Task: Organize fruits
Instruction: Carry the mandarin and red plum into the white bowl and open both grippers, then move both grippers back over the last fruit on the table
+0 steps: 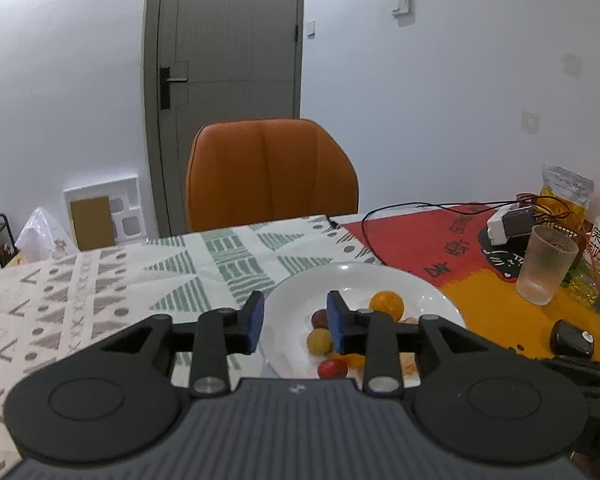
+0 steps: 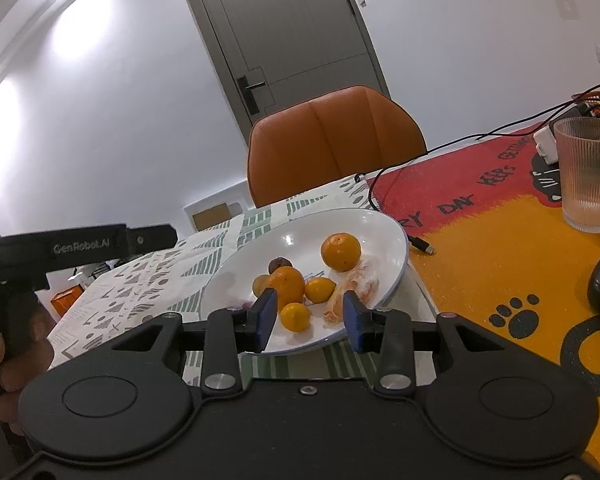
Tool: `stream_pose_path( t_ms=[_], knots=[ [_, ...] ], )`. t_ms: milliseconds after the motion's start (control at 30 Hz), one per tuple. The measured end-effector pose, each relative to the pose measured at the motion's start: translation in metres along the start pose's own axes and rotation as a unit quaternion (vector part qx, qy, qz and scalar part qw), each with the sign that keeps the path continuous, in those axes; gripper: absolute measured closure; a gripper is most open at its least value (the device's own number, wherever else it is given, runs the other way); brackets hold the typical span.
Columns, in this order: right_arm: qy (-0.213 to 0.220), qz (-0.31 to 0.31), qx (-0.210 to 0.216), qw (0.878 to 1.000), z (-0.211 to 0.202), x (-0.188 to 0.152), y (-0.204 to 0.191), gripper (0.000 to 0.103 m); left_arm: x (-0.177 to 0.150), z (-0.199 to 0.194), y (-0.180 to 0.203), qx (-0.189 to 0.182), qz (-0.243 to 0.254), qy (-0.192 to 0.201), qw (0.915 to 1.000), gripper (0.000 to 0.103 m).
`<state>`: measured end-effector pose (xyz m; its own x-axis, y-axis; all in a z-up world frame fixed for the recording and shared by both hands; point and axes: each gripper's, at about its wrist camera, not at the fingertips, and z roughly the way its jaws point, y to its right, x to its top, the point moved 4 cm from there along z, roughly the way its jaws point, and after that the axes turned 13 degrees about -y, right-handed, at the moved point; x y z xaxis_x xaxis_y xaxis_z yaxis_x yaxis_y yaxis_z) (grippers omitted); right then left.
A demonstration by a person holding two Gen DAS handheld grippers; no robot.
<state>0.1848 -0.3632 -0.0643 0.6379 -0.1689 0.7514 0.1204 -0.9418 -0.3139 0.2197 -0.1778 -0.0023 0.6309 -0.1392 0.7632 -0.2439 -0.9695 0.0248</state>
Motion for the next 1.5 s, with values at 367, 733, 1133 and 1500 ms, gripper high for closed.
stream_pose_path(
  t_ms=[367,733,1133,1500],
  knots=[
    [-0.004,-0.010,0.007,1.000,0.006,0.001,-0.019,0.057,-0.015,-0.021,-0.041,0.032,-0.036,0.000,0.9989,0.033],
    [-0.001,-0.034,0.020,0.999,0.009,0.000,-0.055,0.029,-0.030,-0.046,-0.092,0.071,-0.074,0.001,0.9947,0.017],
    [0.002,-0.059,0.035,0.998,0.021,-0.002,-0.089,0.004,-0.052,-0.054,-0.131,0.101,-0.099,-0.005,0.9899,0.014],
    [-0.017,-0.090,0.026,0.995,0.033,-0.008,-0.116,0.004,-0.075,-0.046,-0.148,0.071,-0.116,-0.017,0.9906,0.014]
  ],
)
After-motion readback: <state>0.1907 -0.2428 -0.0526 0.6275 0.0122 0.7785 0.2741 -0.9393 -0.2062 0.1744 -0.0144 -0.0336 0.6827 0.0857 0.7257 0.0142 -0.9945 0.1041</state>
